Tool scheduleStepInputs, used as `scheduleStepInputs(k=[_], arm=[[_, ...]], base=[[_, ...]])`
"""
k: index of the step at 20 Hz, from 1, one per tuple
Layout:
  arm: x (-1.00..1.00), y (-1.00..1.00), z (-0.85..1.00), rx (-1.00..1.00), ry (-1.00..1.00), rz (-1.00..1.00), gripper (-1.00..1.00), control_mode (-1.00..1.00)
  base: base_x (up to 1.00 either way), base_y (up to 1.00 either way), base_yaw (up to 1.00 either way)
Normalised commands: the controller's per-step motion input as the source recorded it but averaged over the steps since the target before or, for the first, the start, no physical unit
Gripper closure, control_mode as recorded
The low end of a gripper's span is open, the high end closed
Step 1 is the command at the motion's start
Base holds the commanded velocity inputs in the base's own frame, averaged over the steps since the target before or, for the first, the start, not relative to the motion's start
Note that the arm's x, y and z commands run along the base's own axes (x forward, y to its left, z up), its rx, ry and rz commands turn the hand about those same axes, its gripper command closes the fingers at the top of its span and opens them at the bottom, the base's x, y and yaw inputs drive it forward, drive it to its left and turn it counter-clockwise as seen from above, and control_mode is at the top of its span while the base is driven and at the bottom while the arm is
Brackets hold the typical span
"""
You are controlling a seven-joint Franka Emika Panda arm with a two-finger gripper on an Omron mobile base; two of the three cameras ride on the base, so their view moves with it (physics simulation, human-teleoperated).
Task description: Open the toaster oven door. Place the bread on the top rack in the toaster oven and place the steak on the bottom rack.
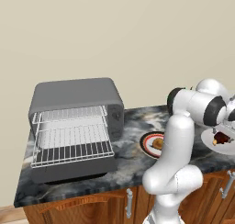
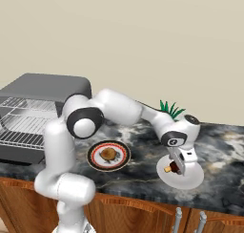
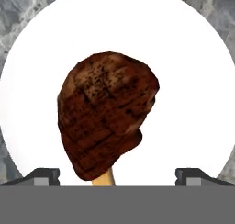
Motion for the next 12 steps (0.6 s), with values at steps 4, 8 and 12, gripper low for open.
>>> scheduleStepInputs(k=[4,8,12], arm=[[0.20,-0.08,-0.24,0.00,0.00,0.00,-1.00,-1.00],[0.17,-0.14,-0.23,0.00,0.00,0.00,-1.00,-1.00],[0.18,-0.09,-0.19,0.00,0.00,0.00,-1.00,-1.00]], base=[[0.00,0.00,0.00],[0.00,0.00,0.00],[0.00,0.00,0.00]])
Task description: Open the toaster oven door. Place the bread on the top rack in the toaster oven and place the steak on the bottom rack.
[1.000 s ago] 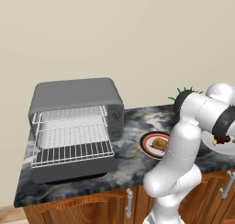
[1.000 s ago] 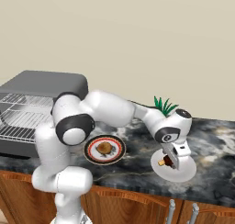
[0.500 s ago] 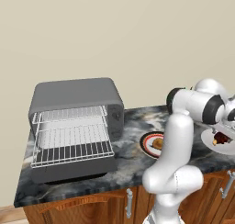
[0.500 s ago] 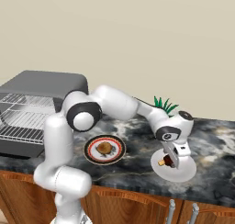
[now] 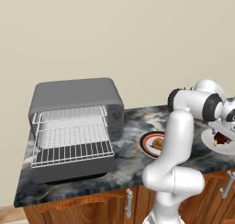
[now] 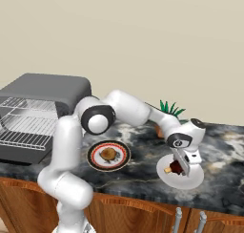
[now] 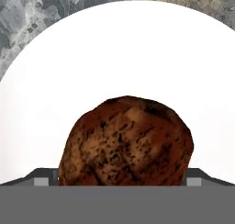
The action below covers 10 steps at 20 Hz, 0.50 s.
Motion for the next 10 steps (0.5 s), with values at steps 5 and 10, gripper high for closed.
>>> scheduleStepInputs(k=[5,10], arm=[[0.05,-0.01,-0.10,0.02,0.04,0.00,-1.00,-1.00],[0.00,0.00,-0.14,0.02,0.10,-0.01,-1.00,-1.00]], base=[[0.00,0.00,0.00],[0.00,0.00,0.00]])
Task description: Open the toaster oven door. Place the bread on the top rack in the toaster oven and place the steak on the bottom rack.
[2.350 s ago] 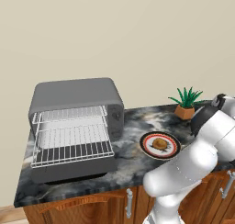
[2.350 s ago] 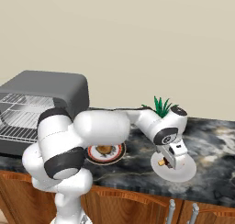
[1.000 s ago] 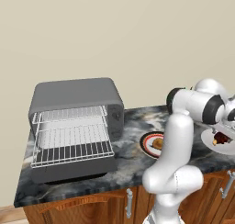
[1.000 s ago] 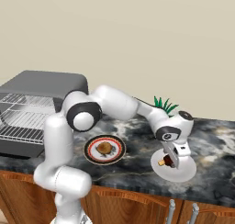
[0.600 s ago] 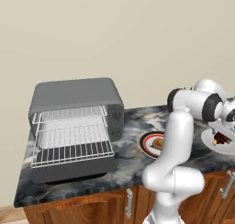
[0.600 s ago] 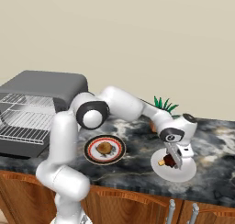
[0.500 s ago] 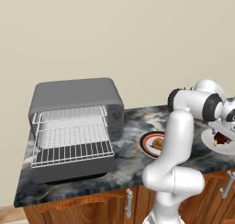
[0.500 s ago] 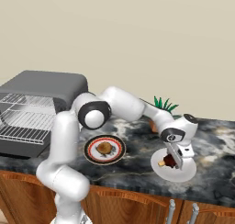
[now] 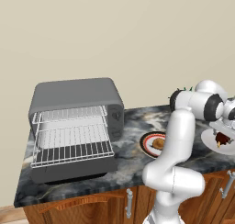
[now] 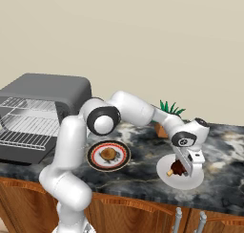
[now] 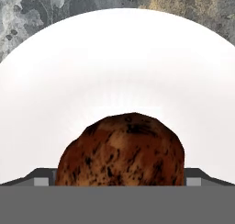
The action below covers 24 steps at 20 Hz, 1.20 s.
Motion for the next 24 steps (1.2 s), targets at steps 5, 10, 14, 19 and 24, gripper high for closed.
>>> scheduleStepInputs(k=[5,10,14,19,24], arm=[[-0.01,0.02,-0.22,0.00,0.12,-0.01,1.00,-1.00],[-0.10,0.02,-0.08,0.01,0.04,-0.01,1.00,-1.00],[-0.22,0.01,0.09,0.07,0.00,-0.04,1.00,-1.00],[-0.34,0.18,0.26,0.06,0.00,-0.09,1.00,-1.00],[-0.25,0.44,0.33,-0.01,0.00,-0.14,1.00,-1.00]], base=[[0.00,0.00,0.00],[0.00,0.00,0.00],[0.00,0.00,0.00],[0.00,0.00,0.00],[0.00,0.00,0.00]])
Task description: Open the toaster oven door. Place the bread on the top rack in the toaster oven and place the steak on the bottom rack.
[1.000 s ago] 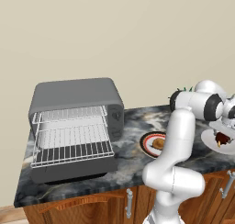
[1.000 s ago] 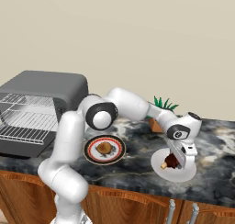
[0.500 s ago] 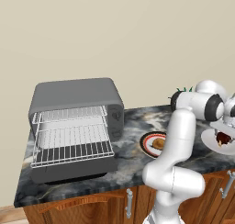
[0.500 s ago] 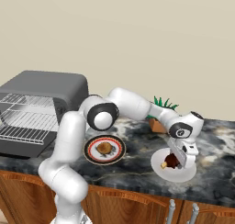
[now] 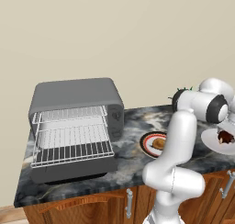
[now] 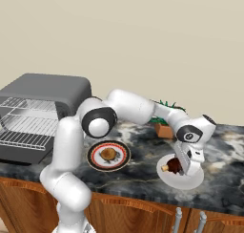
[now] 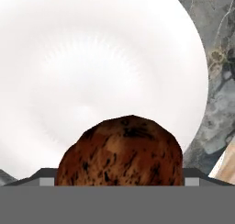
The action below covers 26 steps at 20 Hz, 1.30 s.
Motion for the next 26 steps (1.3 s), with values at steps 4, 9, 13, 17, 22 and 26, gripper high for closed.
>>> scheduleStepInputs(k=[4,9,13,17,22,26], arm=[[-0.16,0.48,0.32,-0.09,-0.03,-0.11,1.00,-1.00],[-0.17,0.54,0.35,-0.20,-0.11,-0.03,1.00,-1.00],[-0.17,0.52,0.36,-0.28,-0.16,0.00,1.00,-1.00],[-0.18,0.50,0.37,-0.28,-0.21,0.02,1.00,-1.00],[-0.11,0.56,0.38,-0.28,-0.19,0.02,1.00,-1.00],[-0.09,0.52,0.39,-0.17,-0.11,0.03,1.00,-1.00]], base=[[0.00,0.00,0.00],[0.00,0.00,0.00],[0.00,0.00,0.00],[0.00,0.00,0.00],[0.00,0.00,0.00],[0.00,0.00,0.00]])
